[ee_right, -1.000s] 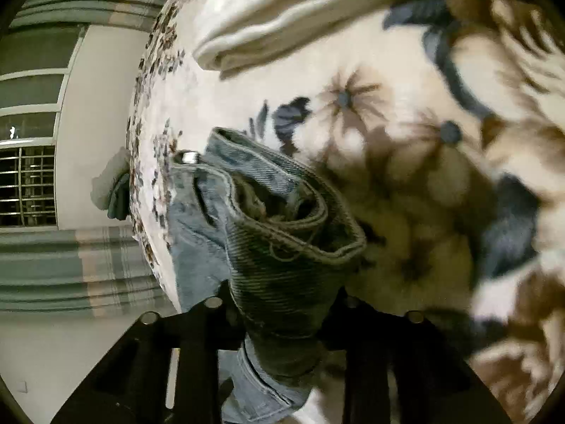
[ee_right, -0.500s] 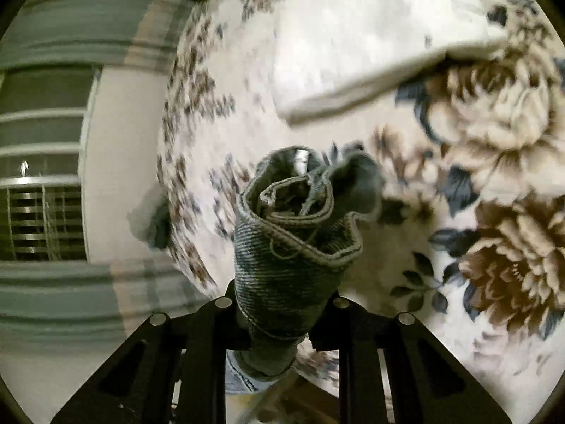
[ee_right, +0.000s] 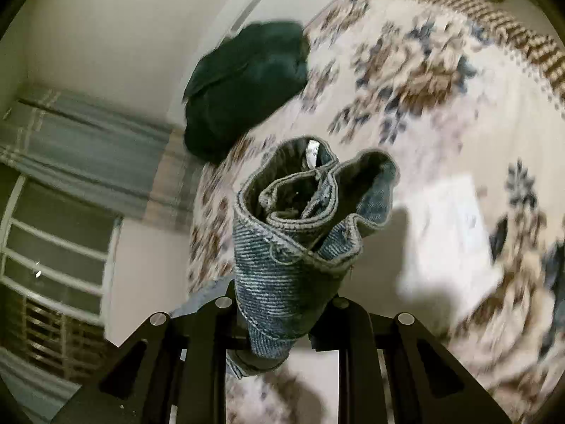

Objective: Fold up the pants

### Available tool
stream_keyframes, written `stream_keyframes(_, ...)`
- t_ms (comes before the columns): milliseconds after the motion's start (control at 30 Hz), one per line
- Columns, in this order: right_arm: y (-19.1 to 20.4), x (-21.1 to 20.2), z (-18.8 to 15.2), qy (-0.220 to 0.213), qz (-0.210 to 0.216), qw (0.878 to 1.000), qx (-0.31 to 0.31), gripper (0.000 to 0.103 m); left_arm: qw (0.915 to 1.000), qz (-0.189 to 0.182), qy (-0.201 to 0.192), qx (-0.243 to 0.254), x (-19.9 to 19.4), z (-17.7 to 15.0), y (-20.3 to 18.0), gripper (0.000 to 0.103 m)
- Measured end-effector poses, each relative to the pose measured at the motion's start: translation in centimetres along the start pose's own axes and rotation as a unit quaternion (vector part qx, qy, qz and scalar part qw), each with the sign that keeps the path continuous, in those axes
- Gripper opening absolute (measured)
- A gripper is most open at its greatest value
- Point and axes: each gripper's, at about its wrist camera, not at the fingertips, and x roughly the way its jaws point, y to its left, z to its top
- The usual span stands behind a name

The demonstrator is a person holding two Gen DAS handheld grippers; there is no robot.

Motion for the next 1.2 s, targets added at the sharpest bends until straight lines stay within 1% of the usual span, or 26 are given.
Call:
stream_keyframes(67, -3.5, 2.0, 0.6, -0.002, -0.024, 0.999, 0.023, 0.022, 0.9993, 0.013, 0.028, 0.020, 4.1, -0.3, 1.1, 0.018)
stream_keyframes(100, -5.2, 2.8, 0.2, 0.000, -0.033, 0.999, 0.031, 0.022, 0.9983, 0.018, 0.047, 0.029, 6.1, -0.8, 2.2, 0.018)
stream_keyframes(133, -7.3, 3.8, -0.3, 0.007, -0.048, 0.998, 0.043, 0.022, 0.9959, 0.040, 0.070, 0.042, 8.4, -1.6, 3.5, 0.018)
stream_keyframes(167, -9.5, 4.9, -1.1, 0.018, -0.067, 0.996, 0.054, 0.022, 0.9938, 0.051, 0.087, 0.047, 10.0, -2.2, 4.4, 0.018)
stream_keyframes(233, -12.5, 6.4, -2.9, 0.037, -0.087, 0.993, 0.067, 0.022, 0.9863, 0.090, 0.126, 0.057, 12.9, -4.0, 7.7, 0.018)
stream_keyframes(267, -13.7, 6.7, -3.7, 0.041, -0.090, 0.993, 0.071, 0.022, 0.9850, 0.095, 0.133, 0.056, 13.2, -4.2, 8.4, 0.018)
stream_keyframes(333, -15.3, 6.9, -4.9, 0.039, -0.072, 0.992, 0.095, 0.023, 0.9836, 0.094, 0.144, 0.053, 13.4, -5.0, 10.5, 0.019)
stream_keyframes(433, -15.8, 7.1, -5.1, 0.029, -0.056, 0.991, 0.115, 0.025, 0.9830, 0.085, 0.154, 0.052, 12.9, -5.1, 10.9, 0.022)
stream_keyframes(600, -15.6, 7.8, -4.9, 0.037, -0.071, 0.992, 0.095, 0.027, 0.9786, 0.086, 0.174, 0.069, 12.1, -5.1, 9.8, 0.024)
stream_keyframes(633, -15.5, 7.9, -4.6, 0.041, -0.075, 0.992, 0.093, 0.027, 0.9777, 0.087, 0.177, 0.074, 11.9, -5.2, 9.7, 0.024)
stream_keyframes(700, -16.7, 7.7, -4.9, 0.045, -0.080, 0.992, 0.089, 0.028, 0.9758, 0.087, 0.184, 0.081, 11.5, -5.5, 9.9, 0.025)
stream_keyframes(800, -16.4, 7.3, -5.2, 0.049, -0.093, 0.992, 0.076, 0.028, 0.9735, 0.089, 0.192, 0.087, 11.1, -5.5, 10.1, 0.026)
stream_keyframes(867, -16.6, 7.0, -5.5, 0.059, -0.110, 0.989, 0.079, 0.037, 0.9718, 0.092, 0.196, 0.094, 10.9, -5.4, 9.9, 0.029)
stream_keyframes(900, -16.8, 7.0, -5.5, 0.062, -0.119, 0.988, 0.081, 0.044, 0.9702, 0.099, 0.195, 0.104, 10.7, -5.3, 9.6, 0.032)
stream_keyframes(933, -16.9, 6.7, -5.5, 0.065, -0.130, 0.986, 0.078, 0.048, 0.9684, 0.109, 0.192, 0.117, 10.4, -5.2, 9.2, 0.035)
stream_keyframes(967, -16.8, 6.4, -5.6, 0.064, -0.143, 0.985, 0.070, 0.051, 0.9649, 0.125, 0.188, 0.134, 10.2, -5.1, 8.8, 0.047)
stream_keyframes(1000, -16.6, 6.1, -5.7, 0.061, -0.163, 0.983, 0.057, 0.060, 0.9601, 0.144, 0.182, 0.157, 9.9, -5.1, 8.4, 0.064)
stream_keyframes(1033, -16.0, 5.6, -5.8, 0.058, -0.191, 0.979, 0.035, 0.066, 0.9555, 0.160, 0.175, 0.176, 9.6, -5.1, 8.1, 0.073)
stream_keyframes(1067, -15.2, 5.2, -6.1, 0.055, -0.218, 0.974, 0.009, 0.069, 0.9478, 0.184, 0.162, 0.204, 9.2, -5.1, 7.5, 0.090)
stream_keyframes(1100, -14.7, 4.9, -6.3, 0.054, -0.236, 0.970, -0.010, 0.076, 0.9406, 0.200, 0.151, 0.230, 8.8, -5.1, 7.0, 0.094)
stream_keyframes(1133, -13.4, 4.7, -6.8, 0.052, -0.269, 0.961, -0.047, 0.084, 0.9356, 0.208, 0.143, 0.247, 8.5, -5.2, 6.7, 0.094)
stream_keyframes(1167, -12.4, 4.5, -7.2, 0.049, -0.288, 0.954, -0.073, 0.089, 0.9267, 0.222, 0.131, 0.273, 8.2, -5.4, 6.1, 0.094)
stream_keyframes(1200, -11.6, 4.3, -7.5, 0.044, -0.303, 0.947, -0.093, 0.097, 0.9153, 0.236, 0.117, 0.304, 7.7, -5.7, 5.2, 0.095)
